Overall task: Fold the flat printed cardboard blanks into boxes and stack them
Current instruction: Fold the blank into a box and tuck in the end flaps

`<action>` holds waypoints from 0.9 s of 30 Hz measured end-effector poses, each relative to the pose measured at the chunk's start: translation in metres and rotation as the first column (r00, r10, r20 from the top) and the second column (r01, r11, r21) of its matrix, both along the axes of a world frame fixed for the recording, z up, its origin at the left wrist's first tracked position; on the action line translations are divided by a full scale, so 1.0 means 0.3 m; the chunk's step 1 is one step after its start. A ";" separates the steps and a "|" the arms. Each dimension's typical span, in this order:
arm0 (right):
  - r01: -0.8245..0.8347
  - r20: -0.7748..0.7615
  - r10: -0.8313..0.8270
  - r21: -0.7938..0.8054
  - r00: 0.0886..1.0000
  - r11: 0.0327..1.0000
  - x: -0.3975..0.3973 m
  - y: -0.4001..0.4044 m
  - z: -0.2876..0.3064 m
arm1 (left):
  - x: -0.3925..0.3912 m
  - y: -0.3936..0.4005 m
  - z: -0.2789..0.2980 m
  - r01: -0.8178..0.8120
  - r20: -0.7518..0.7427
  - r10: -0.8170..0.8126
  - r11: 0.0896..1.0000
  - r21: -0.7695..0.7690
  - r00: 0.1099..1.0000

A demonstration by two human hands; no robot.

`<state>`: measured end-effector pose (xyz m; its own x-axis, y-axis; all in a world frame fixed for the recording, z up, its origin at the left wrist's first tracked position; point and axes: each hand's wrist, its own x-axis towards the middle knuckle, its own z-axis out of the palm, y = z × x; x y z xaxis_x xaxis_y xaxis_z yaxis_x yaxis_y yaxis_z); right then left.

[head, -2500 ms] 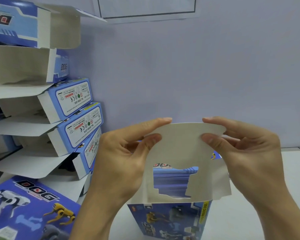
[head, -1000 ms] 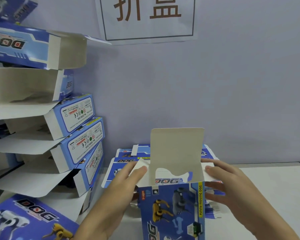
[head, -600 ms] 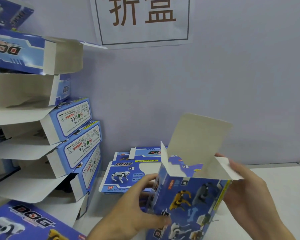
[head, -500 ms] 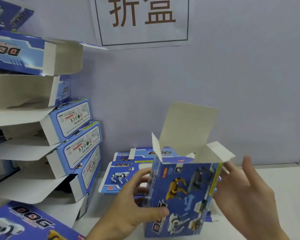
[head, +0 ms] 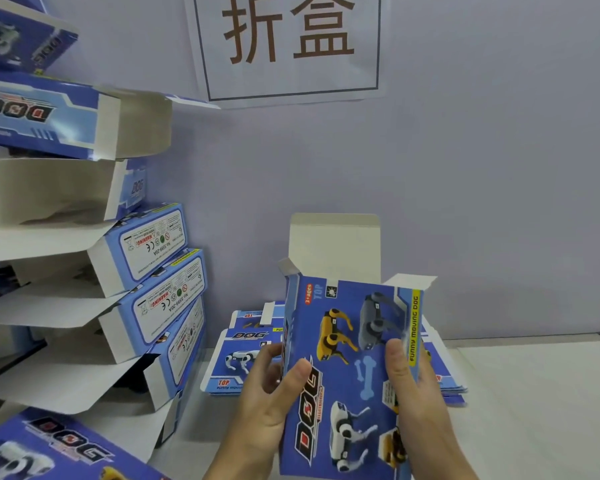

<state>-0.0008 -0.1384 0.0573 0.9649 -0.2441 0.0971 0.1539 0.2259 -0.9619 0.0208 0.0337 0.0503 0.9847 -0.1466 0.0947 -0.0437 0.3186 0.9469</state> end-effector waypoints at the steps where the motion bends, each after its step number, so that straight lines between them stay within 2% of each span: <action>1: 0.029 -0.022 -0.030 -0.041 0.999 0.999 -0.014 0.007 0.023 | 0.002 -0.001 -0.004 0.003 -0.013 -0.003 1.000 0.003 1.000; 6: 0.154 0.019 -0.153 -0.142 0.988 0.978 0.021 0.003 0.001 | 0.008 -0.026 -0.001 0.032 -0.051 -0.029 0.998 0.062 0.998; 9: 0.159 0.035 -0.156 -0.209 0.987 0.965 -0.003 0.022 0.028 | -0.013 -0.058 0.009 -0.084 -0.003 0.086 0.985 0.147 0.996; 14: 0.123 0.220 -0.091 -0.136 0.971 0.983 -0.034 0.045 0.051 | -0.044 -0.080 -0.002 -0.257 0.161 0.239 0.961 0.103 0.958; 17: 0.139 0.217 -0.128 -0.036 0.968 0.990 -0.041 0.050 0.023 | -0.054 -0.083 -0.003 -0.324 0.252 0.295 0.943 0.080 0.921; 20: 0.199 0.240 -0.190 -0.015 0.952 0.980 -0.029 0.049 -0.016 | -0.062 -0.092 0.012 -0.354 0.262 0.320 0.930 0.093 0.910; 21: 0.218 0.243 -0.208 -0.012 0.947 0.976 -0.026 0.050 -0.018 | -0.045 -0.083 -0.017 -0.357 0.295 0.300 0.920 0.164 0.907; 22: 0.215 0.248 -0.205 -0.013 0.947 0.976 -0.019 0.048 -0.025 | -0.051 -0.084 -0.006 -0.331 0.272 0.292 0.937 0.112 0.917; 24: 0.206 0.235 -0.207 0.031 0.950 0.978 -0.010 0.038 -0.028 | -0.043 -0.091 -0.001 -0.339 0.301 0.290 0.932 0.126 0.908; 25: 0.211 0.224 -0.217 0.052 0.950 0.976 -0.002 0.028 -0.036 | -0.045 -0.092 0.001 -0.254 0.301 0.204 0.957 0.137 0.932; 26: 0.212 0.205 -0.223 0.075 0.953 0.974 0.003 0.018 -0.039 | -0.047 -0.100 0.020 -0.228 0.291 0.184 0.966 0.124 0.939; 27: 0.203 0.192 -0.216 0.086 0.957 0.975 -0.001 0.010 -0.036 | -0.044 -0.104 0.027 -0.203 0.291 0.144 0.962 0.182 0.946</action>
<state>-0.0010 -0.1354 0.0466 0.8540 -0.4510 0.2593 0.3912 0.2283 -0.8915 0.0075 0.0025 0.0583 0.9368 -0.0208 0.3492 -0.3465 0.0817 0.9345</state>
